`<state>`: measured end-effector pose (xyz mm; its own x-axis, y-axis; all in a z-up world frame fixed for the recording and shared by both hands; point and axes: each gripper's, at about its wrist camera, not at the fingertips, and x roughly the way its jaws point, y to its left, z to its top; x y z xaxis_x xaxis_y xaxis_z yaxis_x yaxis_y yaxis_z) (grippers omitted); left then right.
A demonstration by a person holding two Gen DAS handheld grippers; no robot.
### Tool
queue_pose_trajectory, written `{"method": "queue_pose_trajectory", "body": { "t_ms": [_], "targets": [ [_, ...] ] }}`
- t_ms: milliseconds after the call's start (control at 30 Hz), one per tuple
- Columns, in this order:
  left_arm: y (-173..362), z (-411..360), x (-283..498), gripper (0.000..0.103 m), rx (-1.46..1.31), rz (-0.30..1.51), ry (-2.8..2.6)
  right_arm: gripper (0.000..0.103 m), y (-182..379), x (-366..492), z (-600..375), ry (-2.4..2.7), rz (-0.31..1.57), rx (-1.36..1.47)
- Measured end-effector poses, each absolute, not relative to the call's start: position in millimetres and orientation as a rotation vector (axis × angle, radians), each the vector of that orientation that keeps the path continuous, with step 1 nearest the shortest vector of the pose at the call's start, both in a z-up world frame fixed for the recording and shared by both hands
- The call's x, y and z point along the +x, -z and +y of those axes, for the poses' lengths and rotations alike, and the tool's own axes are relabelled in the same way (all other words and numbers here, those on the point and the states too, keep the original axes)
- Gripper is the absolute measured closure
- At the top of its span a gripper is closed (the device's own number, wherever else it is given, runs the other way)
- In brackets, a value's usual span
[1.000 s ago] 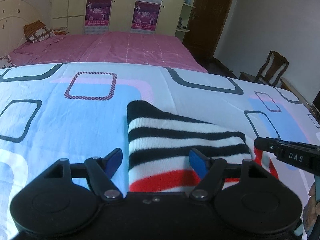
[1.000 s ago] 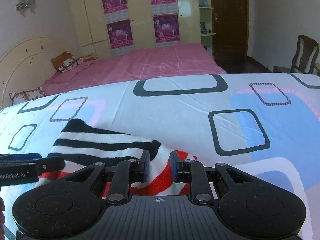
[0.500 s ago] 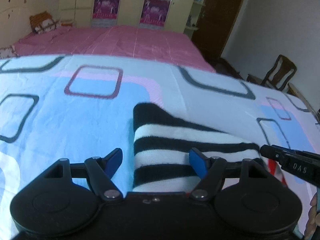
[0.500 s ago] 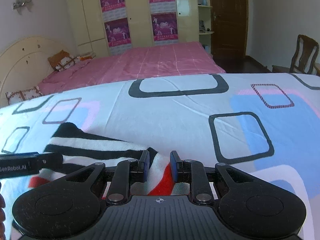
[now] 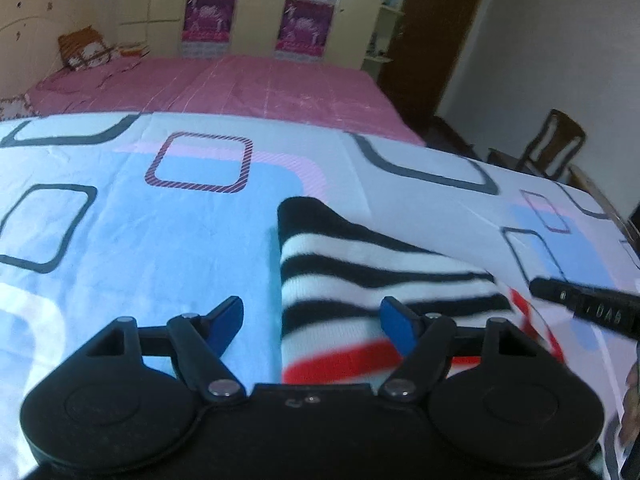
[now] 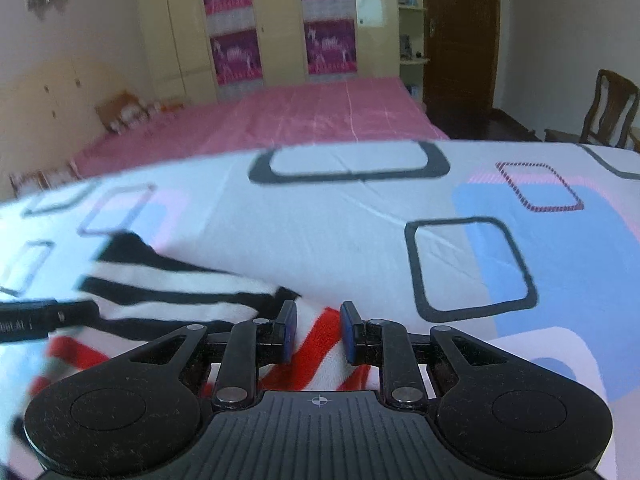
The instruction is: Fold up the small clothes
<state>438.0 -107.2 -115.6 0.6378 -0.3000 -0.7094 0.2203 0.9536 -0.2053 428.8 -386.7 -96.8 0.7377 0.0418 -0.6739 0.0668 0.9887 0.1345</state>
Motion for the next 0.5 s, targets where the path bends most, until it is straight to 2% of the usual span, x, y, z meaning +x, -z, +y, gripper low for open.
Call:
{"method": "queue_pose_trajectory", "body": {
  "t_ms": [200, 333, 500],
  "targets": [
    [108, -97, 387, 0.029, -0.078, 0.829, 0.331, 0.081, 72, 377, -379, -0.033, 0.717, 0.158],
    [107, -90, 360, 0.030, -0.100, 0.817, 0.337, 0.081, 76, 342, -368, -0.058, 0.744, 0.169],
    [115, -82, 337, 0.033, -0.125, 0.886, 0.357, 0.081, 85, 300, -360, -0.052, 0.782, 0.197]
  ]
}}
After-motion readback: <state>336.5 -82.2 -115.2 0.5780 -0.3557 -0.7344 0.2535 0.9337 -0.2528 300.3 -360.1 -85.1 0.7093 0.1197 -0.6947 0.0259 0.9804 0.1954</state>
